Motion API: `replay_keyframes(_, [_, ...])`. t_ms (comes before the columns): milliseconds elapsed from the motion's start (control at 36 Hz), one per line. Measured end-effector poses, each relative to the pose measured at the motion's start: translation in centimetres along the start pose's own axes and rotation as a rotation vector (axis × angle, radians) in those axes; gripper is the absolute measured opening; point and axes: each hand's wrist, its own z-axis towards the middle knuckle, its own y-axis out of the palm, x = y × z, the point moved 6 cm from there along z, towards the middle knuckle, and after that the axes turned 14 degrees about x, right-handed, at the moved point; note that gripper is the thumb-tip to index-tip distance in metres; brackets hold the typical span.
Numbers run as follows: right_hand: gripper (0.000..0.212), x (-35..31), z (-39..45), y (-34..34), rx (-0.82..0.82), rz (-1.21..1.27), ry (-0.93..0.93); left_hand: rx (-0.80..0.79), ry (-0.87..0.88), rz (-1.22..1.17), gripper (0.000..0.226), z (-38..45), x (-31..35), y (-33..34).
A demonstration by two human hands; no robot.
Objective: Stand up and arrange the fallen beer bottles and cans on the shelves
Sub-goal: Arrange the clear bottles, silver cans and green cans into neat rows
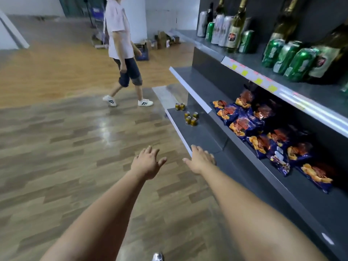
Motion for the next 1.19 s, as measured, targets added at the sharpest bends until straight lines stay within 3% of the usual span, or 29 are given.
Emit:
replay_keyframes(250, [0.070,-2.0,14.3,-1.1,-0.005,-0.010,0.079,-0.021,0.021,-0.039,0.063,17.5,-3.5,-0.4])
replay_keyframes(500, [0.071,-2.0,28.8,-1.5,0.002,-0.024,0.112,-0.089,0.118,0.007,0.064,31.6,-1.6,1.9])
replay_keyframes(889, [0.058,-3.3,54.4,-6.6,0.136,0.019,0.104,-0.009,0.175,0.051,0.064,56.5,1.4,-0.4])
replay_keyframes(1194, [0.050,-8.1,69.6,-8.4,0.270,-0.019,0.030,0.000,0.218,0.037,0.064,73.4,-0.9,-1.3])
